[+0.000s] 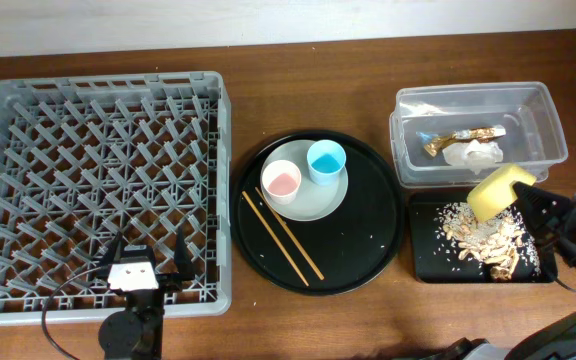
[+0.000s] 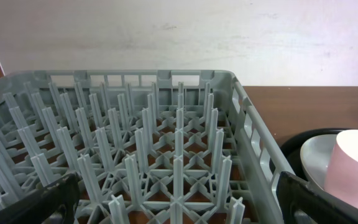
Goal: Sort waste into correct bins and load items into the dishwasher rack
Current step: 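Tip the yellow bowl over the black tray to dump scraps, then return the yellow bowl to the round tray with the right gripper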
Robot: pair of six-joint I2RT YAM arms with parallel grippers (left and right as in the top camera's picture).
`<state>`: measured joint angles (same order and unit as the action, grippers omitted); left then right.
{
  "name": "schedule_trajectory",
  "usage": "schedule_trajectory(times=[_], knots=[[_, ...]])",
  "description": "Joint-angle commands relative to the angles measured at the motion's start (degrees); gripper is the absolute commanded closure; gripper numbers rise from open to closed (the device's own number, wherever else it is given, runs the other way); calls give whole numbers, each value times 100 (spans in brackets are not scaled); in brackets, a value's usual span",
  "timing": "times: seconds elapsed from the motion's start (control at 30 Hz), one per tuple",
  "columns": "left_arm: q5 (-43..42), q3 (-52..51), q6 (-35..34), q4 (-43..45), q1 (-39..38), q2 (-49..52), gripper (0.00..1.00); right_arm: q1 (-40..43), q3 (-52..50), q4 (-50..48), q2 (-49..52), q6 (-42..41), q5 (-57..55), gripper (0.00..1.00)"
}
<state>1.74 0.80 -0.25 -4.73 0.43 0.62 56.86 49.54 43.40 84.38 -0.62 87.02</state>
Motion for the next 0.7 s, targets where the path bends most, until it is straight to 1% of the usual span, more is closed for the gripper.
schedule_trajectory(times=[0.0,0.03,0.07,0.1,0.13,0.17,0.2,0.23,0.27,0.3,0.33,0.37,0.4,0.43,0.47,0.5,0.53,0.6,0.67], knots=[[-46,-28,-59,-7,28,-26,1,7,22,175,-39,-269,186,96],[-46,-28,-61,-4,28,-26,1,7,22,-7,-39,-299,190,96],[-46,-28,-59,-4,28,-26,1,7,22,214,-39,-529,190,96],[-46,-28,-59,-7,28,-26,1,-13,24,439,-44,-573,190,96],[-46,-28,-59,-4,28,-26,1,-74,37,466,-61,-584,114,96],[-46,-28,-59,-4,28,-26,1,-219,133,597,-133,-656,-409,96],[-46,-28,-59,-7,28,-26,1,-448,367,938,-254,-627,-1156,96],[-46,-28,-59,-4,28,-26,1,-800,686,1355,-444,-444,-1810,96],[-46,-28,-59,-7,28,-26,1,-1121,957,1631,-603,-365,-2229,96],[-46,-28,-59,-4,28,-26,1,-1593,1305,1888,-824,-369,-2791,96],[-46,-28,-59,-4,28,-26,0,-2271,1731,2166,-1104,-376,-3554,96],[-46,-28,-59,-7,28,-26,1,-2712,1954,2293,-1266,-444,-4022,96],[-46,-28,-59,-7,28,-26,1,-3348,2190,2393,-1460,-629,-4673,96],[-46,-28,-59,-4,28,-26,1,-4557,2317,2323,-1751,-1126,-5737,96],[-46,-28,-59,-4,28,-26,1,-4992,2317,2323,-1808,-1305,-6172,96],[-46,-28,-59,-7,28,-26,1,-5486,2308,2345,-1818,-1480,-6664,96],[-46,-28,-59,-7,28,-26,1,-6157,2264,2347,-1781,-1644,-7219,96],[-46,-28,-59,-4,28,-26,1,-7357,2131,2221,-1517,-1928,-7873,96],[-46,-28,-59,-4,28,-26,1,-8050,2094,2170,-1143,-1987,-8286,96]])
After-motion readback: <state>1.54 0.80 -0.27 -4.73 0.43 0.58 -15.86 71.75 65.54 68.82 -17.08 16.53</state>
